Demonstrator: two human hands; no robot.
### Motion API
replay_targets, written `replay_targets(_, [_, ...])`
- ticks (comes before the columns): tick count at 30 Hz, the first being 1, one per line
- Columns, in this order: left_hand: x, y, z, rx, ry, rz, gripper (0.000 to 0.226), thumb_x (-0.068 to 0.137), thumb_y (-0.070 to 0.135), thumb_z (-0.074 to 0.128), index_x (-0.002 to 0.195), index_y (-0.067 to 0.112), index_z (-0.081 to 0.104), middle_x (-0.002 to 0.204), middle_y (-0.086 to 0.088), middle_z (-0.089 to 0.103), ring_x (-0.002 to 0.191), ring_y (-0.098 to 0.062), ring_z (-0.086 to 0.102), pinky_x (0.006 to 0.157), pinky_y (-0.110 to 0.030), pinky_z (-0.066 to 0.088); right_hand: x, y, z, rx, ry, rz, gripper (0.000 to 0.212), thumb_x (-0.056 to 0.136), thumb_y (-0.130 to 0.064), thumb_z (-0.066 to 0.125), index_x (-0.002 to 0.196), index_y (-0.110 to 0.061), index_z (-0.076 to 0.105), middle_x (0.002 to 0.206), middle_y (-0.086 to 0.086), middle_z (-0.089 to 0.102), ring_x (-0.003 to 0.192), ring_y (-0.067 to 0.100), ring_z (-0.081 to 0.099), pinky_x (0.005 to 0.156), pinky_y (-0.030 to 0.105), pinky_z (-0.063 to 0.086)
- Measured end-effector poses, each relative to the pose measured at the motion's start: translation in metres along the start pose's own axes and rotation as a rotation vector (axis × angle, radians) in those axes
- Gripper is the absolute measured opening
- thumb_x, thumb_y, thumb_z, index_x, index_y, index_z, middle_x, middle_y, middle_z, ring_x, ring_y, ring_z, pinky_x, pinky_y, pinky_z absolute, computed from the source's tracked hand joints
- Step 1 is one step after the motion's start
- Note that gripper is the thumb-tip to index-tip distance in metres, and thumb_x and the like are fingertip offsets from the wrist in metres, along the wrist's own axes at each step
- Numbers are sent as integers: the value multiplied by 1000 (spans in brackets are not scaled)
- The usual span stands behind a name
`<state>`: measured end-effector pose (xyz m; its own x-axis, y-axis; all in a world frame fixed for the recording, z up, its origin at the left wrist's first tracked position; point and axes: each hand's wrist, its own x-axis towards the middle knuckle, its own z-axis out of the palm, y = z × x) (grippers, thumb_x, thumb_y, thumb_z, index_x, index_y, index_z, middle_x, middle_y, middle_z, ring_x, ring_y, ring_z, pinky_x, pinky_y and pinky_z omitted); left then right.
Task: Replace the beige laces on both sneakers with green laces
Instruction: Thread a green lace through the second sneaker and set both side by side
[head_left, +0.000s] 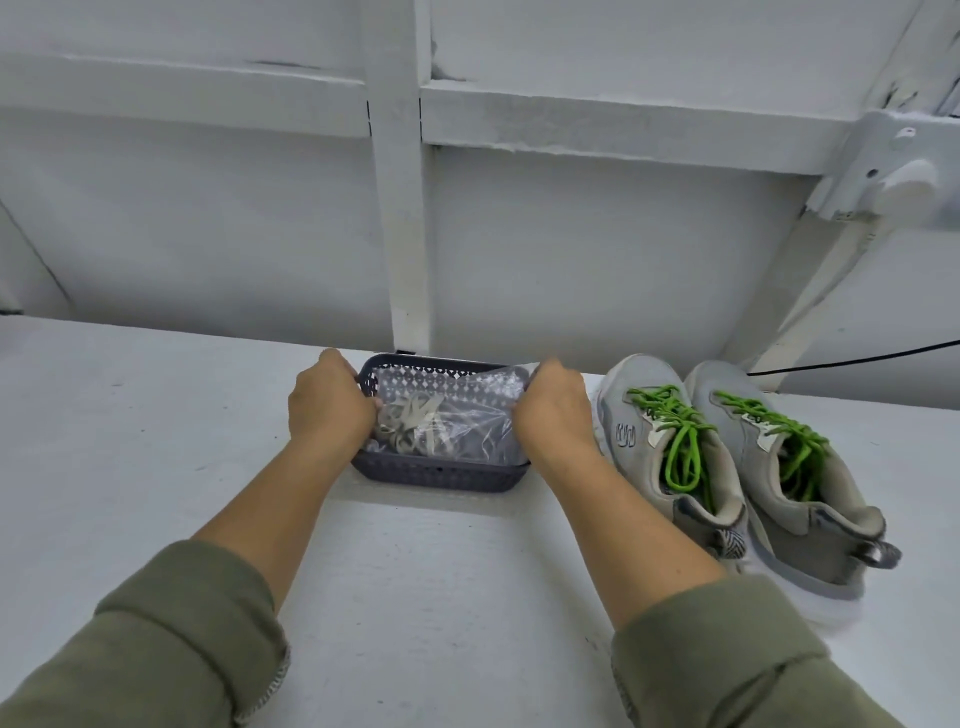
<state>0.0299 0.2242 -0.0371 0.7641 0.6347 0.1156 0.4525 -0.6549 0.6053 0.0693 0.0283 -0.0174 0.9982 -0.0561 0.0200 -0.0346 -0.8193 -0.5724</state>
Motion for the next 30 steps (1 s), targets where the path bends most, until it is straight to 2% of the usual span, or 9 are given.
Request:
replay_targets(3, [-11, 16, 3, 52, -48, -21, 44, 80, 22, 78, 109, 6, 50, 104, -15, 62, 85, -28, 54, 67, -37, 41, -4, 7, -12, -47, -14, 16, 25, 92, -7, 57, 117, -5, 51, 121, 15, 48, 86, 28, 52, 69, 35, 41])
replay_targets(5, [-19, 30, -2, 169, -10, -15, 51, 83, 29, 74, 120, 6, 47, 117, -15, 57, 102, -33, 52, 76, -41, 42, -8, 8, -22, -81, 1, -13, 37, 92, -26, 64, 121, -8, 49, 125, 15, 42, 105, 32, 51, 81, 38, 44])
replay_targets(8, [-38, 64, -7, 185, 92, 148, 49, 87, 35, 67, 126, 13, 48, 125, -11, 54, 118, -34, 45, 87, -45, 42, -16, 12, -54, -122, 74, -100, 40, 94, -38, 58, 120, -9, 51, 124, 16, 42, 115, 34, 42, 85, 38, 41])
replay_targets(12, [-70, 105, 5, -59, -11, 398, 40, 89, 39, 63, 120, 17, 53, 118, -3, 57, 112, -25, 51, 89, -40, 47, -23, 41, -107, -277, 141, -158, 35, 96, -37, 51, 119, -10, 54, 122, 17, 48, 116, 35, 43, 87, 39, 40])
replay_targets(17, [-116, 141, 40, -183, -277, 546, 31, 89, 41, 63, 112, 20, 61, 106, 3, 64, 86, -14, 60, 77, -25, 42, -25, 116, -163, -465, 45, 73, 37, 96, -38, 46, 128, -20, 47, 130, 14, 39, 123, 34, 36, 95, 45, 37])
replay_targets(21, [-143, 154, 62, -81, -401, 537, 39, 82, 38, 70, 117, 25, 61, 107, 4, 63, 84, -14, 61, 76, -21, 41, -32, 162, -175, -351, -165, 131, 47, 94, -28, 48, 139, -32, 33, 132, 15, 29, 119, 38, 37, 89, 42, 40])
replay_targets(25, [-157, 159, 68, -57, -340, 393, 23, 77, 32, 71, 98, 26, 65, 85, 7, 67, 79, -13, 61, 70, -24, 46, -32, 178, -177, -149, -141, 185, 61, 87, -12, 53, 141, -34, 33, 130, 15, 26, 108, 39, 48, 87, 43, 49])
replay_targets(28, [-163, 164, 69, -91, -300, 327, 10, 70, 23, 74, 77, 26, 67, 70, 5, 71, 75, -14, 67, 69, -29, 54, -25, 187, -182, -86, -174, 193, 61, 86, -8, 48, 141, -31, 38, 129, 17, 39, 101, 36, 55, 76, 38, 51])
replay_targets(30, [-164, 161, 68, -95, -291, 307, 11, 67, 20, 75, 75, 26, 69, 68, 4, 71, 73, -12, 67, 67, -26, 53, -20, 190, -184, -105, -200, 165, 61, 85, -4, 45, 141, -29, 41, 126, 16, 48, 100, 33, 57, 68, 34, 46])
